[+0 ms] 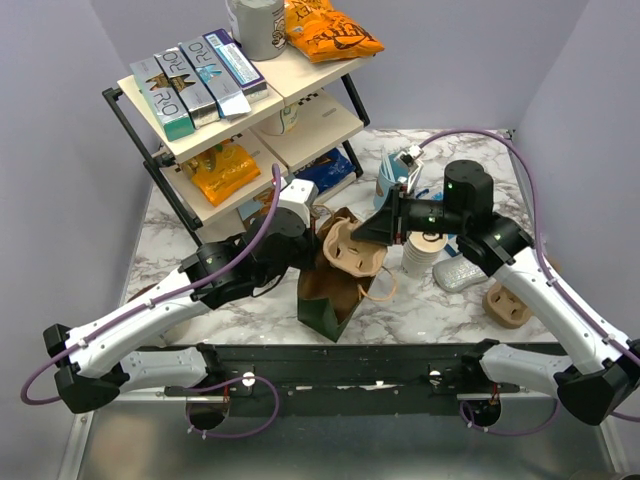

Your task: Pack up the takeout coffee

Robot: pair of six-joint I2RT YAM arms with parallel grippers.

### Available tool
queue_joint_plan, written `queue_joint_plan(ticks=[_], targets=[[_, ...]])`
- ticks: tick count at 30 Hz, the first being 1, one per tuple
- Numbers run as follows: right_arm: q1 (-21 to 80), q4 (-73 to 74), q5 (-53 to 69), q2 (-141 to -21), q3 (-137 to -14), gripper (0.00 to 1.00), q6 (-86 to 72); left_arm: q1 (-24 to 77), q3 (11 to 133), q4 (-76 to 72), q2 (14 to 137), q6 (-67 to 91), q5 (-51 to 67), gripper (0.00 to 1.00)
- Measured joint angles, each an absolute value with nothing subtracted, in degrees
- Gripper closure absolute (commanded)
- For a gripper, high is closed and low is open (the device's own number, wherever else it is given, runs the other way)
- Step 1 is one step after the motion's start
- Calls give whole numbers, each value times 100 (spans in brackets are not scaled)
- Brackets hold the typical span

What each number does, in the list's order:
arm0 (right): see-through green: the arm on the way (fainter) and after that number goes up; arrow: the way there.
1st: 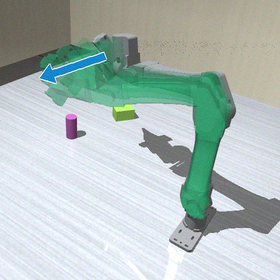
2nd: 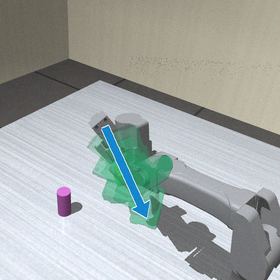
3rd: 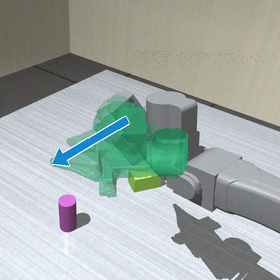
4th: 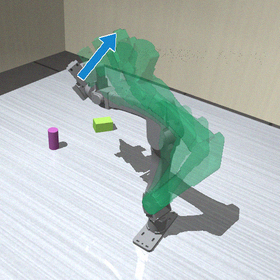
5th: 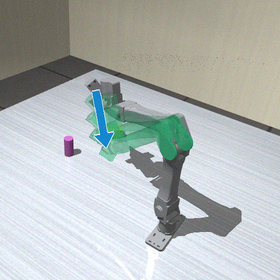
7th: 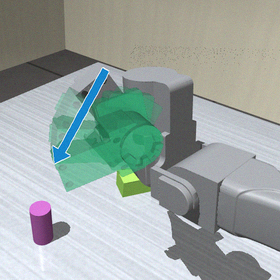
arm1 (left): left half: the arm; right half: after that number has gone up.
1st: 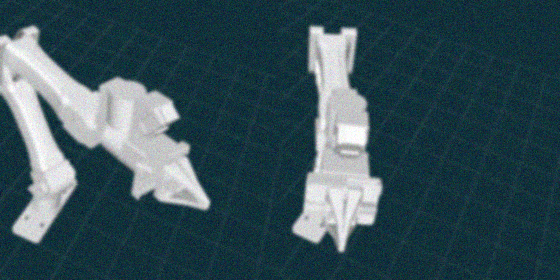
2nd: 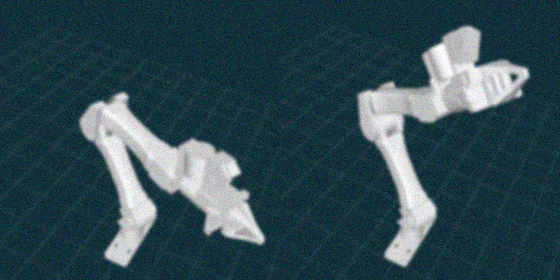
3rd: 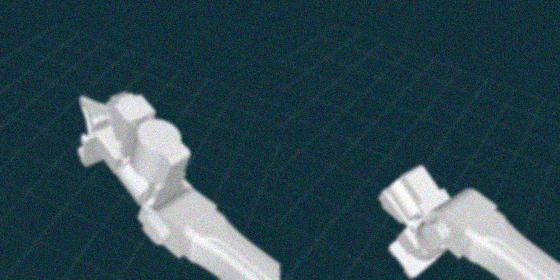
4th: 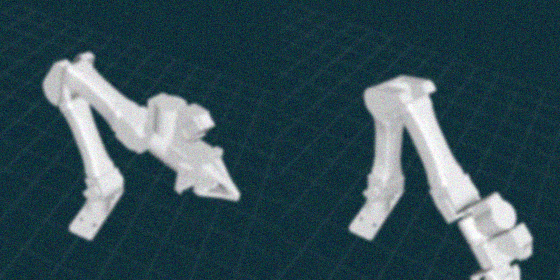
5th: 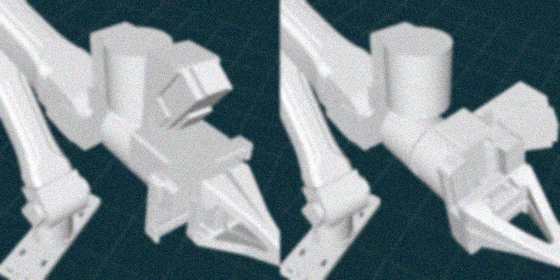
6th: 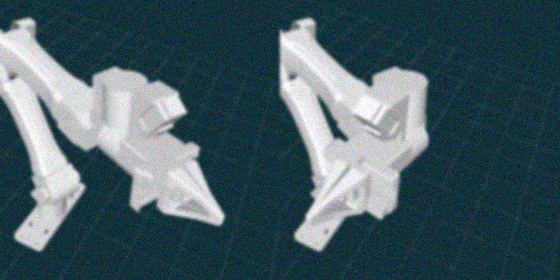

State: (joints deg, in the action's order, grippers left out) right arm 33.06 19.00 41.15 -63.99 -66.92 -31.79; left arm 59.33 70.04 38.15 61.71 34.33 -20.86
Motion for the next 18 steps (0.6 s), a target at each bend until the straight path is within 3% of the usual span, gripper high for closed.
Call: queue_joint_plan(ticks=[18], targets=[[4132, 2655, 2644, -6722, -6622, 64, -1944, 5924, 6947, 3820, 6093, 3540, -1940, 100]])
